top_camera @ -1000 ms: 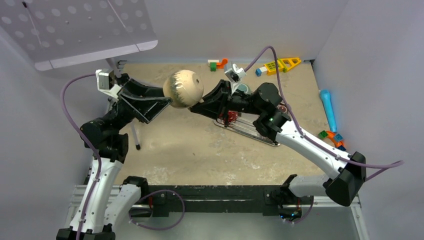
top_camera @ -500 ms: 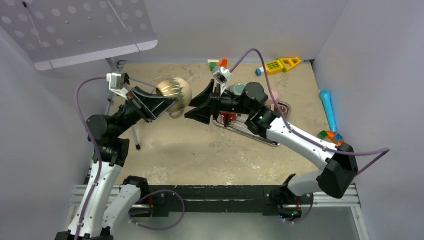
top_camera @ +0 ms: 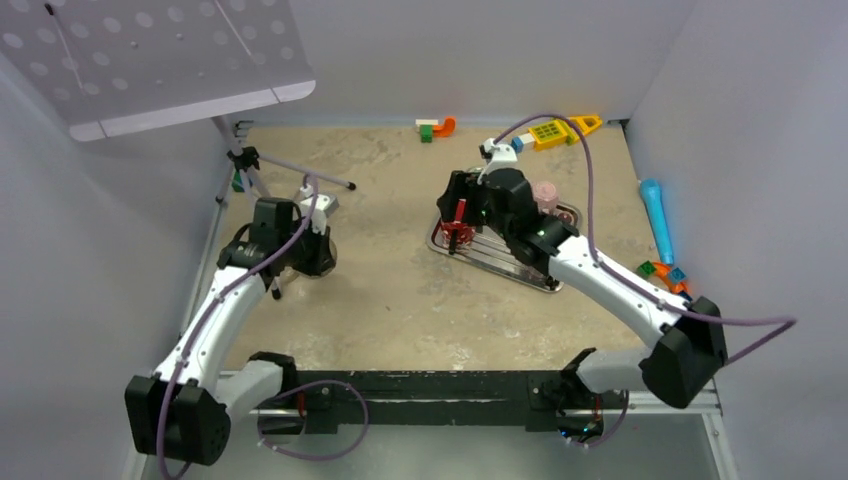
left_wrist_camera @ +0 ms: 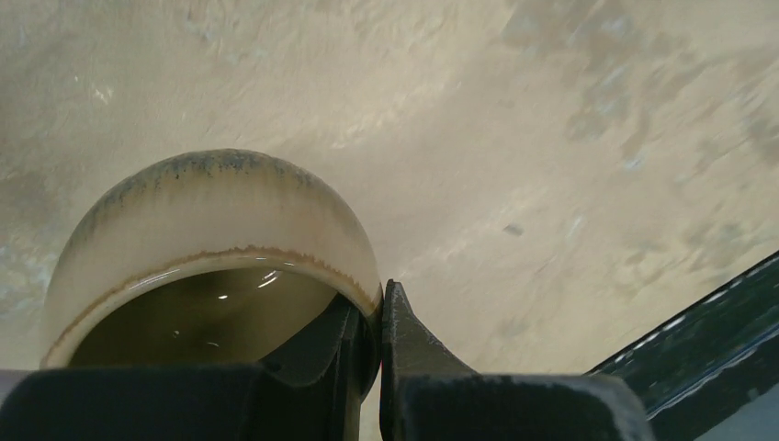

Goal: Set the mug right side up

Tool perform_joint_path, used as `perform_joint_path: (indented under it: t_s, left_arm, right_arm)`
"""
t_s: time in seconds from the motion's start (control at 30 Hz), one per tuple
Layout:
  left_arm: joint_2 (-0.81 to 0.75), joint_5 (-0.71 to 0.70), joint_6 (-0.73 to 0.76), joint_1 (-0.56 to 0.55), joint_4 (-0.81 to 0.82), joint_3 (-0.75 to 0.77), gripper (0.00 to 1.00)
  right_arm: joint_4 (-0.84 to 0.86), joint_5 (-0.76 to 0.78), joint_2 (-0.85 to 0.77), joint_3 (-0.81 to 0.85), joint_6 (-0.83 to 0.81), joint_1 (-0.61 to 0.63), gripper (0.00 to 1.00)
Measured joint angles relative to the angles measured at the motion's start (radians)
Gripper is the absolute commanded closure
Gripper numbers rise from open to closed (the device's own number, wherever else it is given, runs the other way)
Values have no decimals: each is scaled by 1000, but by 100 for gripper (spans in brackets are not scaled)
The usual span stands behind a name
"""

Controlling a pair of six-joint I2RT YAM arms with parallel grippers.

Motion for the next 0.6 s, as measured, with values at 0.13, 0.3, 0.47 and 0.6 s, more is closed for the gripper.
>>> perform_joint_path:
  t_s: [0.13, 0.3, 0.47, 0.6]
  left_arm:
    - [124, -36, 208, 0, -119, 59, 100]
    - [281, -29, 315, -18, -165, 186, 100]
    - [349, 3, 341, -25, -98, 197, 100]
    - [430, 51, 330, -24, -58, 209, 100]
  right_arm:
    - [-114, 158, 129, 6, 77, 0, 20]
    - [-133, 266, 216, 6, 158, 0, 26]
    - [-114, 342, 298, 9, 199, 17, 28]
    - [-112, 367, 364, 22, 209, 44, 29]
